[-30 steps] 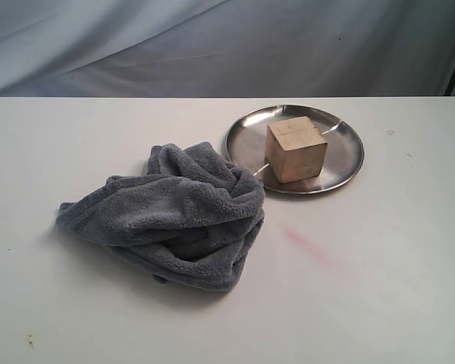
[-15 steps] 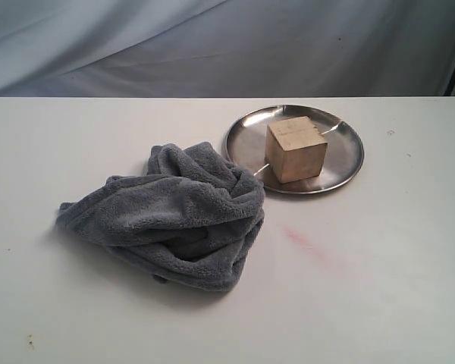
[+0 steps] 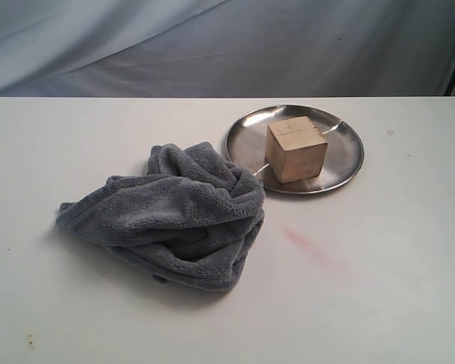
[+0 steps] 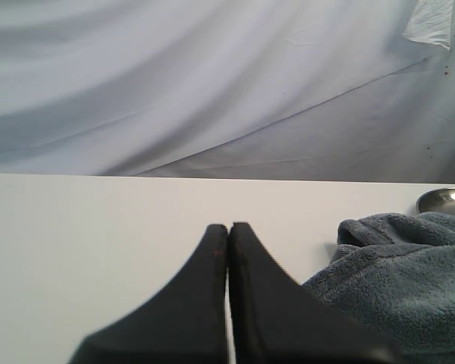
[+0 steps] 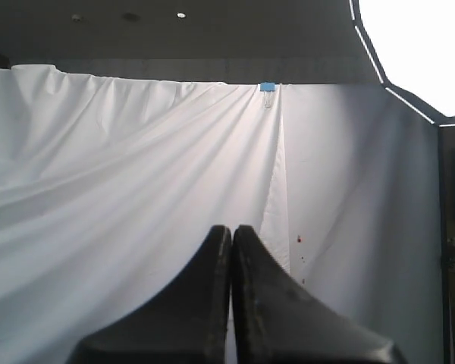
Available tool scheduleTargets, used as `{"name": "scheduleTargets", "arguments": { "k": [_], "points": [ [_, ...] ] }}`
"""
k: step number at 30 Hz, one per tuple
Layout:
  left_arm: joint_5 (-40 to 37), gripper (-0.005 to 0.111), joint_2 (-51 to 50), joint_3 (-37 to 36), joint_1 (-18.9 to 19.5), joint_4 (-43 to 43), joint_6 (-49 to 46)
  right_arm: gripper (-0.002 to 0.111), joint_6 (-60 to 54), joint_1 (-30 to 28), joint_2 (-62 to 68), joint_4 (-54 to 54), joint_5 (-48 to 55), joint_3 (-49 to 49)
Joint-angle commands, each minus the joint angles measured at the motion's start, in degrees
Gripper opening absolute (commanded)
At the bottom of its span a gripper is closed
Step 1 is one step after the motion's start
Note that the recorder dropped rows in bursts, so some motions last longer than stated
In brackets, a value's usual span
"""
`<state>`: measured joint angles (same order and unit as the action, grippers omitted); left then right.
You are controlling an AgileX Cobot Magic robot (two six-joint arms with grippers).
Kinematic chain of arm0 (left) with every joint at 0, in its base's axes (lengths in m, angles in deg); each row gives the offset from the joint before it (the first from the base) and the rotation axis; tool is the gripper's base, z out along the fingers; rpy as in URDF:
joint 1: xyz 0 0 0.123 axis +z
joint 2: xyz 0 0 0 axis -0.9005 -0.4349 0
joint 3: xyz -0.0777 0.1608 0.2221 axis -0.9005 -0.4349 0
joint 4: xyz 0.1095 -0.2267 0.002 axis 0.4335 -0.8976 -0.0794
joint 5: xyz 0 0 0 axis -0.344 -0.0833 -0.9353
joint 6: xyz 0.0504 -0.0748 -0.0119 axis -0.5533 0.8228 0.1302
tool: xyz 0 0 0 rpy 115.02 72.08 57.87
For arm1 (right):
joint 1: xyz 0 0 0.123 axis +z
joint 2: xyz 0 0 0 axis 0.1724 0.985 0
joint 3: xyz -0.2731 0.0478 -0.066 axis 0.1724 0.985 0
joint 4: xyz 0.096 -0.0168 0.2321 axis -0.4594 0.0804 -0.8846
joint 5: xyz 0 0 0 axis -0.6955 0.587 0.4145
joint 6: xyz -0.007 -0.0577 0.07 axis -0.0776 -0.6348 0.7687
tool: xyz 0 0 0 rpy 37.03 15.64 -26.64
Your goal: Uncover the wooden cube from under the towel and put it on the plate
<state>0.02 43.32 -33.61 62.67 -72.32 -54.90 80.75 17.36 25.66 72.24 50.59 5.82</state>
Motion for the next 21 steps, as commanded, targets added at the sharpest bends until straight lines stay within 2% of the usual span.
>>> {"name": "scheduleTargets", "arguments": {
  "k": [1, 14, 19, 21],
  "points": [
    [0.2, 0.001, 0.1, -0.3, 0.0, 0.0, 0.1, 0.000, -0.4, -0.2, -3.1, 0.6, 5.1, 0.4],
    [0.2, 0.001, 0.1, -0.3, 0.0, 0.0, 0.1, 0.000, -0.4, -0.1, -4.5, 0.6, 10.0, 0.4],
    [0.2, 0.001, 0.1, -0.3, 0.0, 0.0, 0.1, 0.000, -0.2, -0.1, -4.5, 0.6, 21.1, 0.8],
    [0.2, 0.001, 0.1, -0.3, 0.0, 0.0, 0.1, 0.000, -0.2, -0.1, -4.5, 0.6, 21.2, 4.1]
  ]
}}
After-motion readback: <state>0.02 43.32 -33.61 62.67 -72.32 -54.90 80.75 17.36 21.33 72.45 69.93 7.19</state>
